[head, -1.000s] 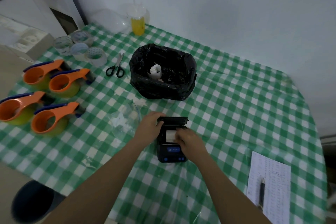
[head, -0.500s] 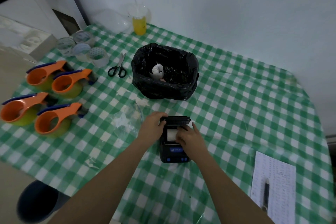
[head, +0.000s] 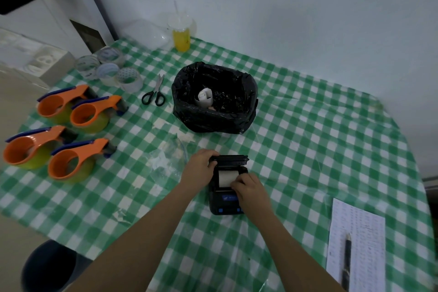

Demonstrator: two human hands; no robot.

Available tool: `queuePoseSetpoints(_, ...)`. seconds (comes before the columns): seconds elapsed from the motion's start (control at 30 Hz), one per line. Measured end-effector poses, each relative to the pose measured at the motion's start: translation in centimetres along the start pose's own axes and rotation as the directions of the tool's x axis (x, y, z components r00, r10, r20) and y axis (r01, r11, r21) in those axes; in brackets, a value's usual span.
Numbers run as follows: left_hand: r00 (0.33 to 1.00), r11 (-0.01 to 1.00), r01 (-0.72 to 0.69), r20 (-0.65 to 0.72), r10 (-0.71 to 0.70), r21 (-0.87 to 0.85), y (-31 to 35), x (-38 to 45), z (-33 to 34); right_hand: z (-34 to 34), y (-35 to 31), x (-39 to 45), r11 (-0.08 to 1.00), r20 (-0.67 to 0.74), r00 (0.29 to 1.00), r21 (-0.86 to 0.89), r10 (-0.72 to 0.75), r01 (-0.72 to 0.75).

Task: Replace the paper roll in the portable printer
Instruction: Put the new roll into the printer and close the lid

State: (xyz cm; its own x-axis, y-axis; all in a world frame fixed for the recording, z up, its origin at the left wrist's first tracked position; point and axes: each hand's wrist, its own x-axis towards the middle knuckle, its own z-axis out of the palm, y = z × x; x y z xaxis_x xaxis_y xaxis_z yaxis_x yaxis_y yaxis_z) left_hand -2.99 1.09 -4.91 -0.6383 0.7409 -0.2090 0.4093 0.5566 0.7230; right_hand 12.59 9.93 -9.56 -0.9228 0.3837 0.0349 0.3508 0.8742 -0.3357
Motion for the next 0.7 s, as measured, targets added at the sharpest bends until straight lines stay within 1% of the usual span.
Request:
queuePoseSetpoints(0.13,1.0,1.0,-0.005,0.008,0.005,-0.002,0.0,-0.2,-0.1,-0.2,-0.1,-0.3,0.999,-0.007,1.0,-0.041,-0.019,0.019)
queuePoseSetpoints(0.27,0.999,1.0,-0.025,0.027,0.025,0.018,-0.1,-0.5,-0.2,-0.5,-0.2,-0.7,0.998,-0.051,0.998,-0.058,-0.042,0.039)
queuePoseSetpoints(0.4,0.996,0.995,-0.071,0.06,0.067,0.067,-0.6,-1.4,-0.3,-0.7,-0.4,-1.5,0.997,-0.116,0.991,-0.039,-0.068,0.064)
queuePoseSetpoints(0.5,0.988,0.985,-0.123,0.105,0.111,0.119,-1.0,-2.4,-0.2,-0.6,-0.6,-2.2,0.999,-0.144,0.989,-0.025,-0.041,0.038)
queuePoseSetpoints(0.6,0.98,0.966,-0.178,0.122,0.158,0.186,-1.3,-3.4,0.1,-0.3,-0.8,-2.7,1.0,-0.15,0.989,-0.005,-0.004,0.004)
queuePoseSetpoints(0.7,0.979,0.96,-0.184,0.125,0.16,0.211,-1.5,-4.2,0.4,-0.3,-0.9,-2.8,1.0,-0.134,0.991,-0.002,0.03,-0.031)
